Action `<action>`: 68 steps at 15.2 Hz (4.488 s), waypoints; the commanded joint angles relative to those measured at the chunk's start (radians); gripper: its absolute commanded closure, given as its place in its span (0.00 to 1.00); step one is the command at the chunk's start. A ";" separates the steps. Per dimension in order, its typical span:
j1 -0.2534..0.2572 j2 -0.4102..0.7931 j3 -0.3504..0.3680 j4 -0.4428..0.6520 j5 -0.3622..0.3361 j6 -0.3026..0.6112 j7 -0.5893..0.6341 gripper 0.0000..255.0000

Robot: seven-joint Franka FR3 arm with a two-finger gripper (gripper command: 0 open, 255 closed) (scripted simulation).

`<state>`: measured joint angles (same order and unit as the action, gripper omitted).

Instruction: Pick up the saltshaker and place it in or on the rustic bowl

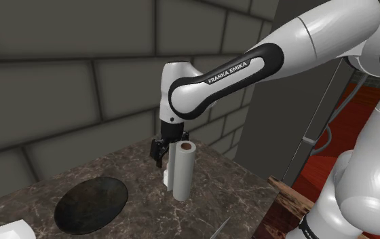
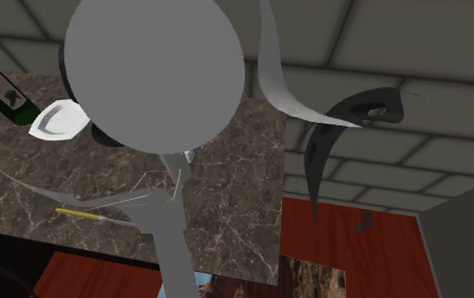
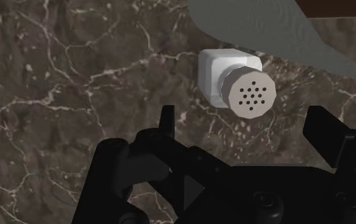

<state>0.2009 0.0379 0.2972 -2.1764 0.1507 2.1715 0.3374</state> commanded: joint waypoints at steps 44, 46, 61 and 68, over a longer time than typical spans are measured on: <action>0.000 -0.080 0.000 0.113 0.011 -0.190 0.018 1.00; -0.001 -0.088 -0.001 0.131 0.012 -0.216 0.020 1.00; 0.194 0.357 0.094 0.711 -0.157 -0.338 0.349 1.00; 0.304 0.566 0.087 0.997 -0.226 -0.413 0.428 1.00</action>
<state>0.5010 0.5932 0.3856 -1.1896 -0.0722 1.7564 0.7632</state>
